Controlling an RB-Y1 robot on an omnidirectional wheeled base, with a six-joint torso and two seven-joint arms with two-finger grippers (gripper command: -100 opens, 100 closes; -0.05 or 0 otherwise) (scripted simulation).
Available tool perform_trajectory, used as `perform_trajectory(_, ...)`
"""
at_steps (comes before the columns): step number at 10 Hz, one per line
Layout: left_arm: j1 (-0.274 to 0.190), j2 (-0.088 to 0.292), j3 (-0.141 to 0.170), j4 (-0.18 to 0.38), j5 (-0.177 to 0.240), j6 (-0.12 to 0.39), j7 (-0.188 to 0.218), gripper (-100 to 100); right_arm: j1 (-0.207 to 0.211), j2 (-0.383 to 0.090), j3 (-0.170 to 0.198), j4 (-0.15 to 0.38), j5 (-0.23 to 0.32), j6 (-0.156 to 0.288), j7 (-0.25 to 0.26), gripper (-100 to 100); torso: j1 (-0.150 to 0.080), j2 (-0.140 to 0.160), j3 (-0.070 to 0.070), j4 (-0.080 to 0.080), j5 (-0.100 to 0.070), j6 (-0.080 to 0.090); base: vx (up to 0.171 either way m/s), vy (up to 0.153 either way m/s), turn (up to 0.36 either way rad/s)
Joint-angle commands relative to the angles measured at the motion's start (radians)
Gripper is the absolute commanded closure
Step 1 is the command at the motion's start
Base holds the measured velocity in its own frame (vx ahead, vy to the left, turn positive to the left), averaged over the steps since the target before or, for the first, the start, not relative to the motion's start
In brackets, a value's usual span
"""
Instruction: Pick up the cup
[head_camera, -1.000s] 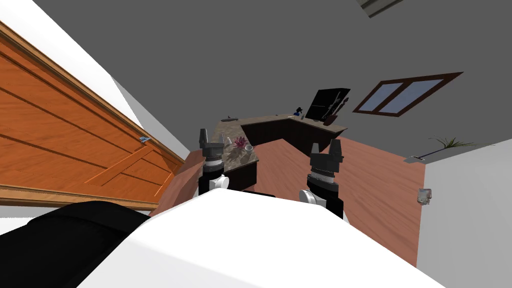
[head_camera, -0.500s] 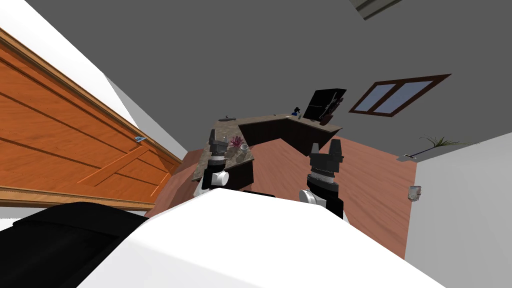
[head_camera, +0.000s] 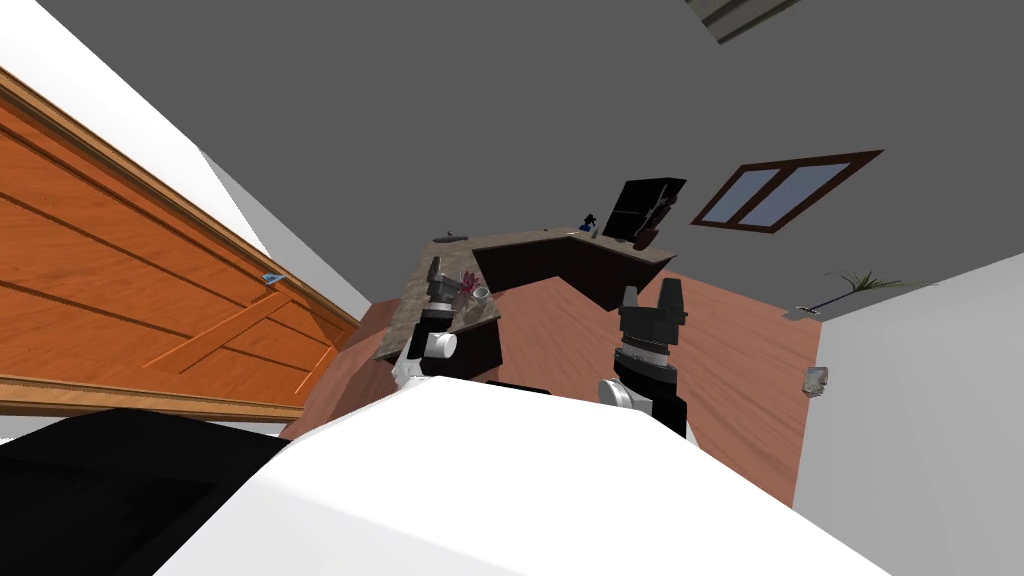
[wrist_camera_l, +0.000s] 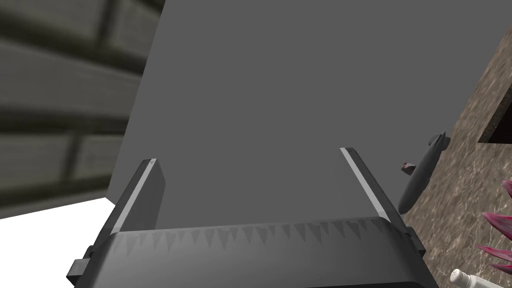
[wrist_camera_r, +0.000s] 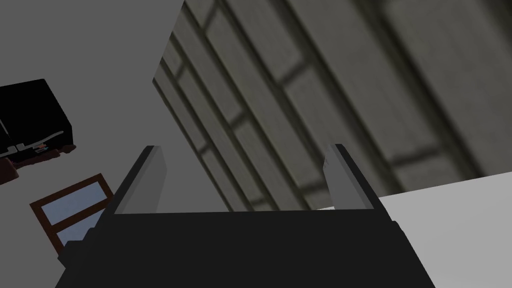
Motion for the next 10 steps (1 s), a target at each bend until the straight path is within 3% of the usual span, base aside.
perform_trajectory(1, -0.042, 0.024, 0.023, 0.050, 0.009, 0.049, 0.035, -100, 0.000, 0.000, 0.000, 0.000, 0.000, 0.000, 0.000, 0, 0.000, 0.000, 0.000, 0.000, 0.000, 0.000, -0.018, -0.094, -0.021)
perform_trajectory(2, -0.042, 0.024, 0.023, 0.053, 0.009, 0.049, 0.035, -100, 0.000, 0.000, 0.000, 0.000, 0.000, 0.000, 0.000, 0, 0.000, 0.001, 0.000, 0.000, 0.000, 0.000, -0.016, -0.072, -0.009)
perform_trajectory(3, -0.085, 0.043, 0.043, 0.088, 0.016, 0.096, 0.063, -100, 0.000, 0.000, 0.000, 0.000, 0.000, 0.000, 0.000, 0, 0.002, 0.001, 0.000, 0.000, 0.000, 0.000, -0.006, -0.075, -0.031)
perform_trajectory(4, -0.085, 0.043, 0.043, 0.096, 0.016, 0.096, 0.063, -100, 0.000, 0.000, 0.000, 0.000, 0.000, 0.000, 0.000, 0, 0.002, 0.000, 0.000, 0.000, 0.001, 0.000, -0.008, -0.065, -0.010)
perform_trajectory(5, -0.131, 0.062, 0.064, 0.142, 0.022, 0.130, 0.091, -100, 0.000, 0.000, 0.000, 0.000, 0.000, 0.000, 0.000, 0, 0.002, 0.000, 0.000, 0.000, 0.001, 0.000, -0.003, -0.081, -0.022)
perform_trajectory(6, -0.131, 0.062, 0.064, 0.142, 0.022, 0.145, 0.091, -100, 0.000, 0.000, 0.000, 0.000, 0.000, 0.000, 0.000, 0, 0.002, 0.000, 0.000, 0.000, 0.000, 0.000, -0.007, -0.065, -0.011)
perform_trajectory(7, -0.178, 0.081, 0.085, 0.185, 0.028, 0.184, 0.120, -100, 0.000, 0.000, 0.000, 0.000, 0.000, 0.000, 0.000, 0, 0.002, 0.000, 0.000, 0.000, 0.000, 0.000, -0.016, -0.086, -0.032)
perform_trajectory(8, -0.178, 0.081, 0.085, 0.191, 0.028, 0.197, 0.120, -100, 0.000, 0.000, 0.000, 0.000, 0.000, 0.000, 0.000, 0, 0.002, 0.000, 0.000, 0.000, 0.000, 0.000, -0.021, -0.065, -0.010)
perform_trajectory(9, -0.227, 0.101, 0.108, 0.239, 0.032, 0.233, 0.149, -100, 0.000, 0.000, 0.000, 0.000, 0.000, 0.000, 0.000, 0, 0.002, 0.001, 0.000, 0.000, 0.000, 0.000, -0.024, -0.070, -0.023)
perform_trajectory(10, -0.227, 0.101, 0.108, 0.242, 0.032, 0.252, 0.149, -100, 0.000, 0.000, 0.000, 0.000, 0.000, 0.000, 0.000, 0, 0.002, 0.001, 0.000, 0.000, 0.001, 0.000, -0.016, -0.054, -0.018)
